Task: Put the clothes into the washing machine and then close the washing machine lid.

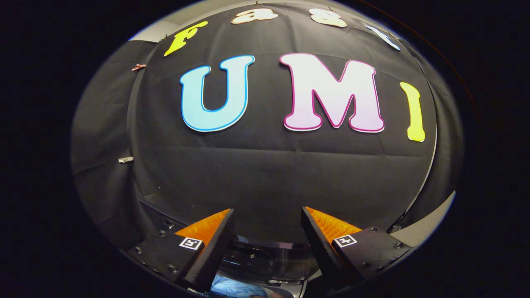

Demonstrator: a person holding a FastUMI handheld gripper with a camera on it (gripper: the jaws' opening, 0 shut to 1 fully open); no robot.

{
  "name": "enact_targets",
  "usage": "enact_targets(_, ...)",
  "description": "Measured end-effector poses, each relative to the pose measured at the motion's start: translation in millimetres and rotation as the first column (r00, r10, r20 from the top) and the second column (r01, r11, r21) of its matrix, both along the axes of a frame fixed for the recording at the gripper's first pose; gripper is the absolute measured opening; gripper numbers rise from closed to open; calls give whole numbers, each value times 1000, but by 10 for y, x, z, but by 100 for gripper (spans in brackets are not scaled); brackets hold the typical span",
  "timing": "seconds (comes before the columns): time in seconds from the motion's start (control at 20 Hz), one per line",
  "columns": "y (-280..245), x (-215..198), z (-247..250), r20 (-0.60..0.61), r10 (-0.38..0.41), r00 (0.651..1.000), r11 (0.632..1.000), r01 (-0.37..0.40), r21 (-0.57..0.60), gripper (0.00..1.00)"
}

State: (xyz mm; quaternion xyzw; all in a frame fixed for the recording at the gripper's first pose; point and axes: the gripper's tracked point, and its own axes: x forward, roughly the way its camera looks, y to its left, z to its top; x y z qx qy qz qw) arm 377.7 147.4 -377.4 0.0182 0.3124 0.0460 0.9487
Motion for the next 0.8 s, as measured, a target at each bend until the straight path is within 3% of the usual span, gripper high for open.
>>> enact_targets(0.3, -19, -24, -77, -41, -11, 999, 1000, 12, 20, 99)
enact_targets(0.45, -42, -58, -143, -83, -54, 995, 995, 60, 75, 99)
enact_targets(0.8, -31, -244, -51, -109, -50, 993, 996, 57, 65, 100)
